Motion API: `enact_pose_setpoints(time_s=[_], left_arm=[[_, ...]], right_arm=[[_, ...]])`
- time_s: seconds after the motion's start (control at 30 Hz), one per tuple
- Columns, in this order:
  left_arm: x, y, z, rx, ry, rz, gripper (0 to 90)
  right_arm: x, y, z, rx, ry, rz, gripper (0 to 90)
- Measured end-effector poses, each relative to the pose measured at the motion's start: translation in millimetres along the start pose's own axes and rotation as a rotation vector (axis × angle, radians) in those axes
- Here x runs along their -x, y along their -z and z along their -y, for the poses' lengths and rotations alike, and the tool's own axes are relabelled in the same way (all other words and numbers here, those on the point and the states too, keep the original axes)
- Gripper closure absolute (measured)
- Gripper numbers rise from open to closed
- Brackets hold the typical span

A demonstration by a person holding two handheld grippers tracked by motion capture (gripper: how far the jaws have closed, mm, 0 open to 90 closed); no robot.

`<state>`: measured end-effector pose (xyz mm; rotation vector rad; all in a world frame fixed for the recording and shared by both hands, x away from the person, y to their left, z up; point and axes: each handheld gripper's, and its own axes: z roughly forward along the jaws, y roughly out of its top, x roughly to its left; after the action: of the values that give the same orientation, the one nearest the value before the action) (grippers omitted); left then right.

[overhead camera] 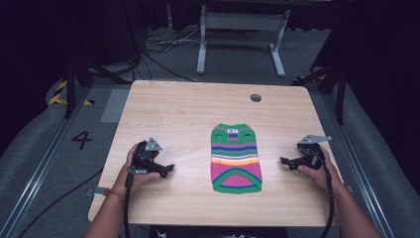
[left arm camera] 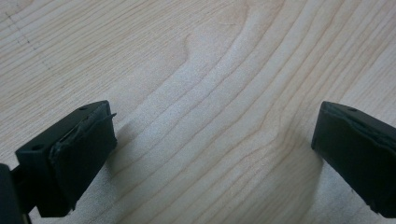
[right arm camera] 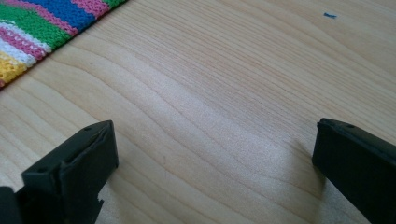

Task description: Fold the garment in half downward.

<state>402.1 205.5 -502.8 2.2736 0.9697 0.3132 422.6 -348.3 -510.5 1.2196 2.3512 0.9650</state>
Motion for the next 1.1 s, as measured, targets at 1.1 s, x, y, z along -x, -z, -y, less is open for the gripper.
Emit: enact_pose_setpoints(time_s=[1.1], left_arm=[[1.7,10.9,-6.9,0.028,-0.031,-0.038,25.3]], right_arm=[[1.2,17.2,-1.9,0.021,0.02,-0.07,30.5]])
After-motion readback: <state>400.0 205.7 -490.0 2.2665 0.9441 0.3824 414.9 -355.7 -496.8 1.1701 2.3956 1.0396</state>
